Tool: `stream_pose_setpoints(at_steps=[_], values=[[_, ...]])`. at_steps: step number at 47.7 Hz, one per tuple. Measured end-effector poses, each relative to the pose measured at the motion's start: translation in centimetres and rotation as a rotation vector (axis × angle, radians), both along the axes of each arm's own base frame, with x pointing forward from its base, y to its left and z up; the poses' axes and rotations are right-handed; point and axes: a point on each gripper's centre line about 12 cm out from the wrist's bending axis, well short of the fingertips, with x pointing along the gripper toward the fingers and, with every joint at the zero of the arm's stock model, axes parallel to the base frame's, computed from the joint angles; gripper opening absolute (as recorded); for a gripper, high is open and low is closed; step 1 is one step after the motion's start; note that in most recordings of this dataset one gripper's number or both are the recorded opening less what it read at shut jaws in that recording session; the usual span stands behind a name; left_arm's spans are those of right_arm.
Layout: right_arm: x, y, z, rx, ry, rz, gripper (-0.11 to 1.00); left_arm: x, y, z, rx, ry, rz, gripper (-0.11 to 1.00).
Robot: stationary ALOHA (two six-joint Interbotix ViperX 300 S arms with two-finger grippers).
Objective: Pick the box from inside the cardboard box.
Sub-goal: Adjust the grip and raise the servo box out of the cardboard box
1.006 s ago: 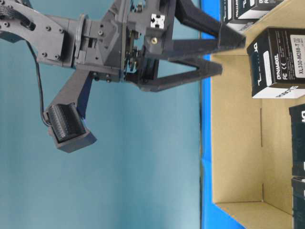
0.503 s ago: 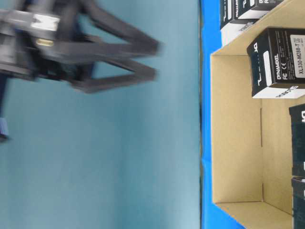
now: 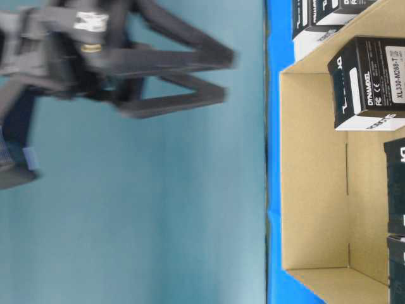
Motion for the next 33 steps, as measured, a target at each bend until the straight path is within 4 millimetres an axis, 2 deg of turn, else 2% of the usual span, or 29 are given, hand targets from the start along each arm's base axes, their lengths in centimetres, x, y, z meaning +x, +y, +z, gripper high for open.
stream_pose_setpoints(at_steps=[9,21,33], values=[[-0.2,0.1,-2.3,-0.008,-0.017,-0.007,1.00,0.0,0.0,0.0,0.000,0.000,-0.002,-0.07],[1.0,1.0,-6.8,-0.027,0.005,0.013,1.00,0.0,0.0,0.0,-0.002,0.000,-0.001,-0.07],[1.4,0.1,-7.8,-0.075,-0.010,0.024,1.00,0.0,0.0,0.0,-0.001,0.002,-0.001,-0.07]])
